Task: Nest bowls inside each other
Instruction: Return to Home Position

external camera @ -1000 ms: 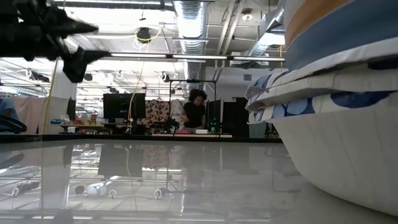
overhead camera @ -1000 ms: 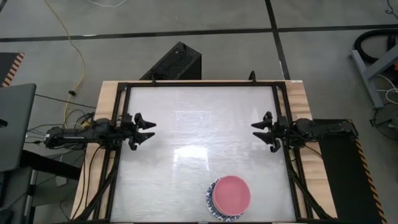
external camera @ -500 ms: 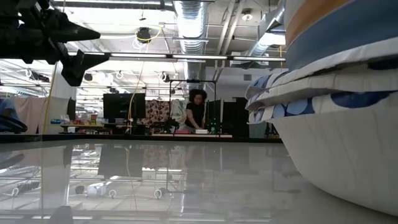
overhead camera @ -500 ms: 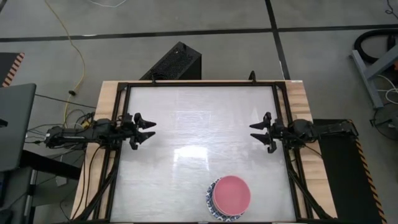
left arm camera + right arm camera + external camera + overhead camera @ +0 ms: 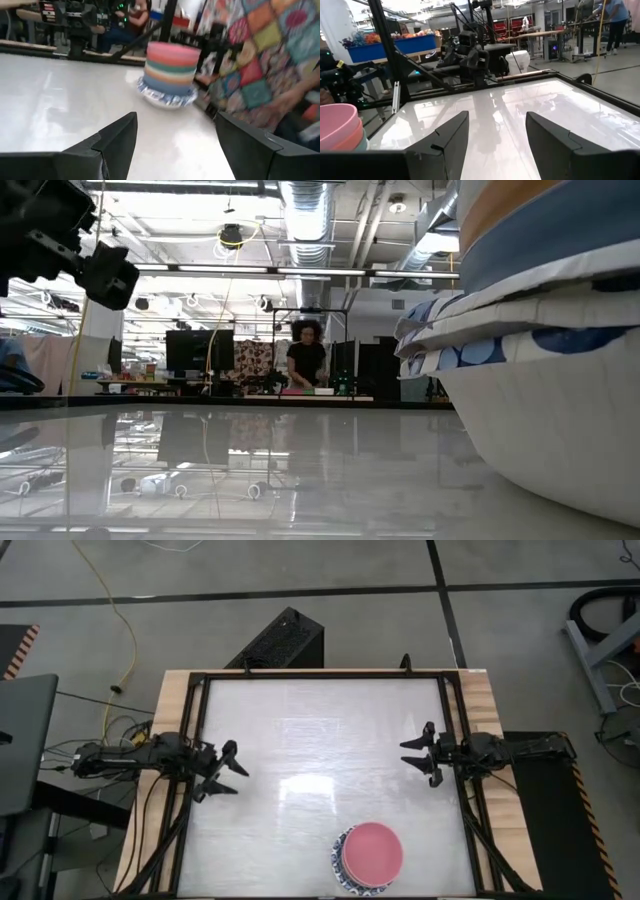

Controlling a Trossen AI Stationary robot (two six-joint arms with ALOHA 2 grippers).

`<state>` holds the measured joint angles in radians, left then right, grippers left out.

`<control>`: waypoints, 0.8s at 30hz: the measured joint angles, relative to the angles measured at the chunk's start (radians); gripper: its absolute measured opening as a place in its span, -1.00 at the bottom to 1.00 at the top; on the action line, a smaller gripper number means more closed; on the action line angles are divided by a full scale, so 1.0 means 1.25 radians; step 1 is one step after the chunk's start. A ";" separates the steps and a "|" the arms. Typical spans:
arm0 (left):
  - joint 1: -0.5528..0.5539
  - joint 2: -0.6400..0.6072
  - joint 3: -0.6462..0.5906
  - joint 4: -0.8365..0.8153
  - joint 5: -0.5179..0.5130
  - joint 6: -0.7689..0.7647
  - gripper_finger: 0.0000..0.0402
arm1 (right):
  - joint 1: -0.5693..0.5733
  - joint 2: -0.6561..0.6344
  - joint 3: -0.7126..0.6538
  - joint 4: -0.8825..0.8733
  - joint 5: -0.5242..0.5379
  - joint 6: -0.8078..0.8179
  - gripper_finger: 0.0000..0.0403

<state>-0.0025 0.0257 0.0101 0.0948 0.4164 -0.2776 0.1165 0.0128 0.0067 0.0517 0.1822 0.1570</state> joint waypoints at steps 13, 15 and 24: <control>0.000 0.000 0.002 -0.026 -0.047 0.032 0.28 | 0.000 0.000 -0.001 -0.004 0.000 0.001 0.08; 0.000 0.000 0.002 -0.028 -0.063 0.023 0.28 | 0.000 0.000 -0.001 -0.005 0.000 0.001 0.08; 0.000 0.000 0.003 -0.032 -0.117 0.024 0.28 | 0.000 0.000 -0.001 -0.005 0.001 0.001 0.08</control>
<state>-0.0025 0.0257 0.0139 0.0547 0.2703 -0.2478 0.1165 0.0128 0.0055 0.0452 0.1829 0.1581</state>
